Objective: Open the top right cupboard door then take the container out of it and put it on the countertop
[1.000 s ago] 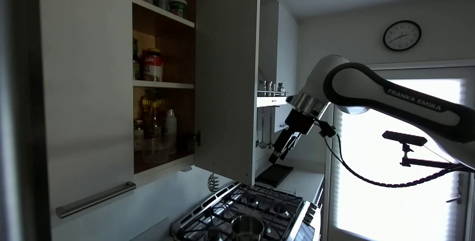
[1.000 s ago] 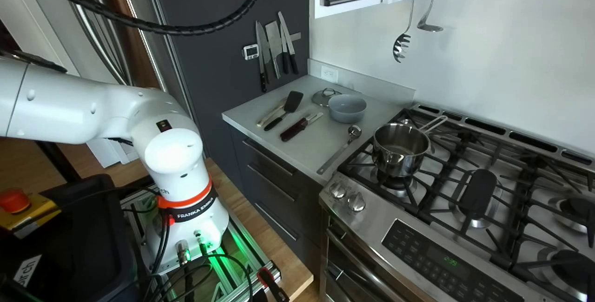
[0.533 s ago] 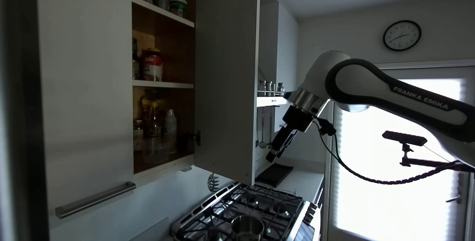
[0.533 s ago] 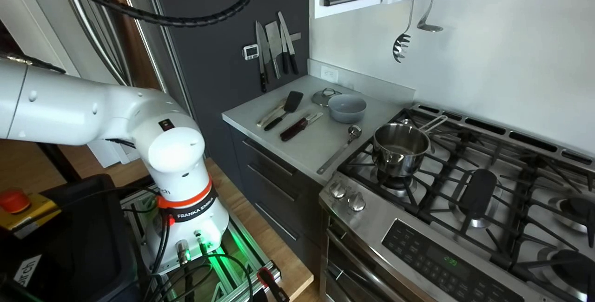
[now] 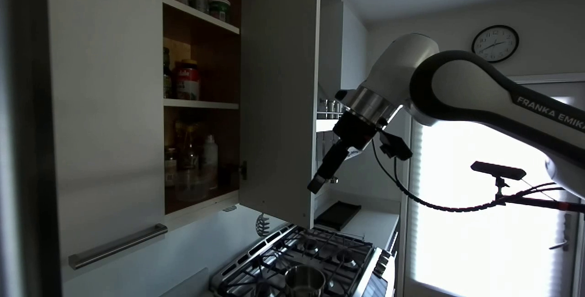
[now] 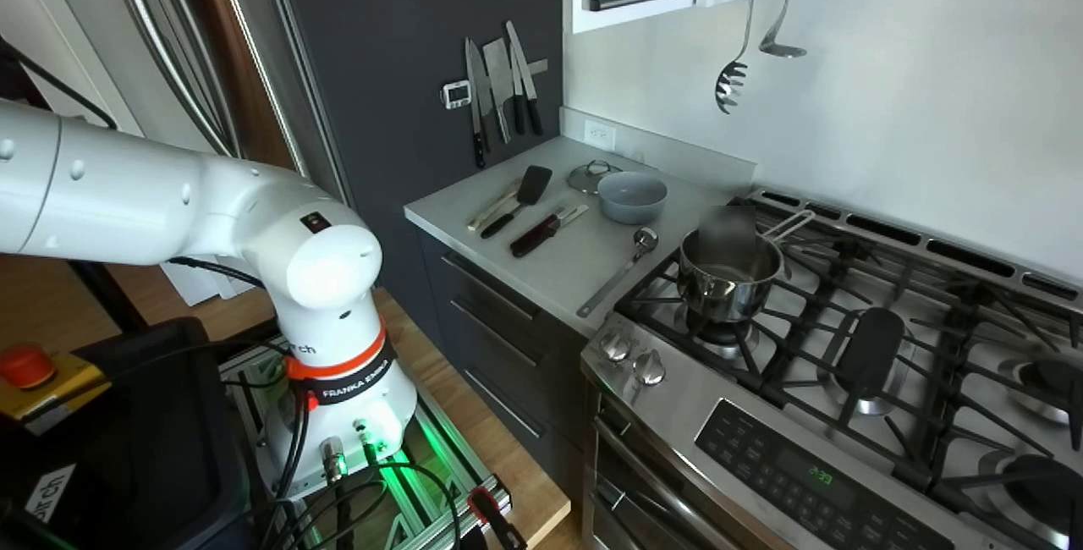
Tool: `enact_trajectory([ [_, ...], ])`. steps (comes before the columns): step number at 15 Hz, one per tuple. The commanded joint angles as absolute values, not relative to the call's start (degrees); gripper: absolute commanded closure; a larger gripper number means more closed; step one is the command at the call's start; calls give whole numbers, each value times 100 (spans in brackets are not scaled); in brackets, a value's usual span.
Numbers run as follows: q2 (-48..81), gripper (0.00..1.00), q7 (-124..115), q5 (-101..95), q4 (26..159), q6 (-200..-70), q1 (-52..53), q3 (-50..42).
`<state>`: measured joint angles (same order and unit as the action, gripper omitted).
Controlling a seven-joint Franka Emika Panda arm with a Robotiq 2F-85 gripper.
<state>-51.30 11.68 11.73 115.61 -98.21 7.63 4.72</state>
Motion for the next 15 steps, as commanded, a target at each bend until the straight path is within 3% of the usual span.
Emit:
enact_trajectory([
  [1,-4519,0,1464,961,11100,-10108,999,611],
  [13,-2573,0,1761,409,9557,-10507,1080,889],
  [15,-2718,0,1695,491,9744,-10538,1092,842],
])
